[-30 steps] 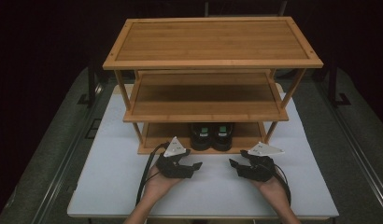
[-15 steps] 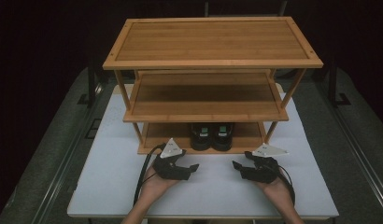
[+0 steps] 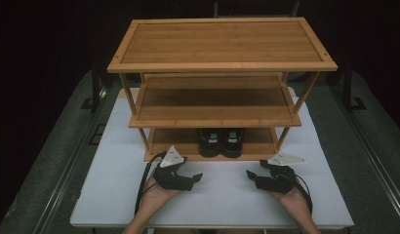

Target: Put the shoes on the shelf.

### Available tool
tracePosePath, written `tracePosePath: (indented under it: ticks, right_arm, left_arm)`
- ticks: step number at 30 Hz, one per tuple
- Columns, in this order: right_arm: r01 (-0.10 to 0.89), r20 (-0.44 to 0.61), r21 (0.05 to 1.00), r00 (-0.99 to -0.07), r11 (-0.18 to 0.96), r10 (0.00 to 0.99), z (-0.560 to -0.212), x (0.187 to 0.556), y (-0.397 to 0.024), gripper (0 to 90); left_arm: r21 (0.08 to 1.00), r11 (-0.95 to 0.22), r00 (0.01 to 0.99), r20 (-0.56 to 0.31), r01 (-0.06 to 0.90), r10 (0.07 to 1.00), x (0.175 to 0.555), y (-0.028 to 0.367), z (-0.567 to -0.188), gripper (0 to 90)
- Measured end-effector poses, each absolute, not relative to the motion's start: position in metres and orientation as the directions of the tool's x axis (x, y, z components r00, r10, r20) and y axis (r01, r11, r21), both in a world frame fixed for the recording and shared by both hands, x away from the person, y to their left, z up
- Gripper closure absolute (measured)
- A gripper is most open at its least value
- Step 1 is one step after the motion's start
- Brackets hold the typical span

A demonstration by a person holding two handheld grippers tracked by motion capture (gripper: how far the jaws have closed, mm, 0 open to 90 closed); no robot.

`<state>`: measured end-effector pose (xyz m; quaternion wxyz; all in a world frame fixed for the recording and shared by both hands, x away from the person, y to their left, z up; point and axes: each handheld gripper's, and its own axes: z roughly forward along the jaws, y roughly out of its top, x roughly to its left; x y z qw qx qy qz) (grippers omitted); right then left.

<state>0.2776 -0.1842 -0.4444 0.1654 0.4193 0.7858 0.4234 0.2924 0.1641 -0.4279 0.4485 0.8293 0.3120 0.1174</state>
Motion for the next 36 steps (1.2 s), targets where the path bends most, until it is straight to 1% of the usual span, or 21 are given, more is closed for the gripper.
tracePosePath:
  ticks: [7, 24, 30, 33, 36]
  right_arm:
    - [0.517, 0.095, 0.805, -0.596, 0.291, 0.797, -0.444, 0.274, -0.19, 31.4]
    - [0.528, 0.114, 0.809, -0.57, 0.257, 0.814, -0.448, 0.26, -0.218, 29.7]
    - [0.528, 0.119, 0.811, -0.573, 0.254, 0.811, -0.449, 0.256, -0.221, 28.9]
    - [0.526, 0.12, 0.812, -0.577, 0.255, 0.808, -0.449, 0.253, -0.222, 28.7]
    - [0.529, 0.12, 0.809, -0.575, 0.256, 0.809, -0.449, 0.25, -0.223, 28.6]
  left_arm:
    - [0.82, -0.387, 0.774, -0.103, 0.422, 0.625, 0.289, 0.17, -0.428, 17.4]
    - [0.818, -0.393, 0.767, -0.088, 0.42, 0.636, 0.28, 0.188, -0.422, 14.3]
    - [0.821, -0.378, 0.758, -0.097, 0.427, 0.645, 0.277, 0.196, -0.421, 12.2]
    - [0.814, -0.372, 0.758, -0.123, 0.446, 0.64, 0.277, 0.201, -0.421, 12.3]
    - [0.814, -0.37, 0.754, -0.122, 0.448, 0.645, 0.276, 0.205, -0.422, 11.3]
